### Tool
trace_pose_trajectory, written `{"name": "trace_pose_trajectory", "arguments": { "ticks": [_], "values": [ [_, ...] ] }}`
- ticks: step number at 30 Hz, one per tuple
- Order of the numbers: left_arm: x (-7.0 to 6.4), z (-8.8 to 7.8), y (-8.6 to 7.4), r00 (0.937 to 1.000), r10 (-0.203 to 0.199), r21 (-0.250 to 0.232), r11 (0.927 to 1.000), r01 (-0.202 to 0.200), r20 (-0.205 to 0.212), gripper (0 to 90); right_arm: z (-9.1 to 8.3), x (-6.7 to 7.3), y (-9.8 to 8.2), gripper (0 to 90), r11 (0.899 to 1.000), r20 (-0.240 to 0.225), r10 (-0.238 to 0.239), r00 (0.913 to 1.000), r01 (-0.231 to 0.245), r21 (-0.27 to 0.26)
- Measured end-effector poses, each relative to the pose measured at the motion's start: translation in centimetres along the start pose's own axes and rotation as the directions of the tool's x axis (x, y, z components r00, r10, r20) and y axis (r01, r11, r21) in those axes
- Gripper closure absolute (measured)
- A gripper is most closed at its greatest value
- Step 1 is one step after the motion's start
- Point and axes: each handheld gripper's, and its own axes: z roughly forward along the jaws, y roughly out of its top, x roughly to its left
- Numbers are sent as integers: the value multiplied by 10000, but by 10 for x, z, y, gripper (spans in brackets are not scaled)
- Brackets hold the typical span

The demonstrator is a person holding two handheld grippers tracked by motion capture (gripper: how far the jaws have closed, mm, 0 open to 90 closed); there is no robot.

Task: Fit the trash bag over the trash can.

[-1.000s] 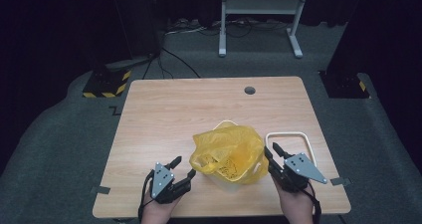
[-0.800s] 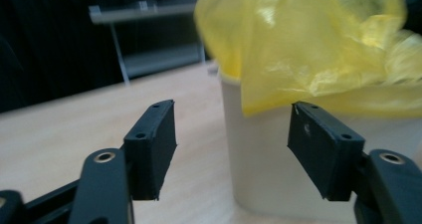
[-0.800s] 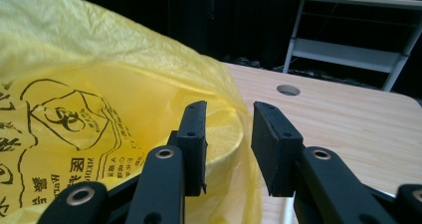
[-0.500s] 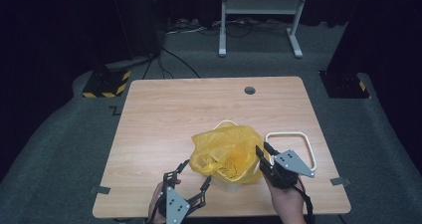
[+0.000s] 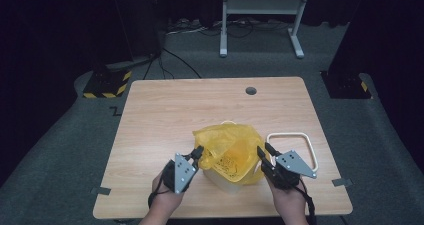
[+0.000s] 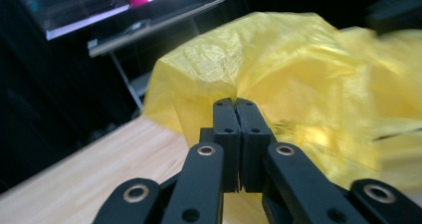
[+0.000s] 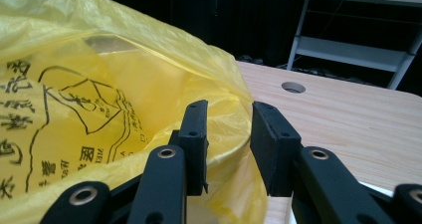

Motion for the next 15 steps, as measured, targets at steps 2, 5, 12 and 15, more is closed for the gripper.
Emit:
{"name": "trace_pose_trajectory", "arguments": {
  "ticks": [2, 5, 12, 15],
  "values": [
    [13, 6, -4, 9965, -820, 236, 9963, 823, -127, 896, 0, 0, 0, 681, 10000, -25, -33, 10000, 33, 1],
    [31, 19, -17, 9809, -1940, 856, 9772, 1945, -136, 896, 0, -1, 0, 683, 9999, -46, -100, 9999, 100, -4],
    [26, 36, -39, 9701, -2402, 1604, 9594, 2319, 342, 895, 0, -1, 0, 690, 9998, -45, -191, 9998, 191, -49],
    [18, 36, -40, 9696, -2345, 1689, 9607, 2202, 694, 894, 1, -2, 0, 700, 9996, -18, -283, 9996, 283, -36]
  ]
}}
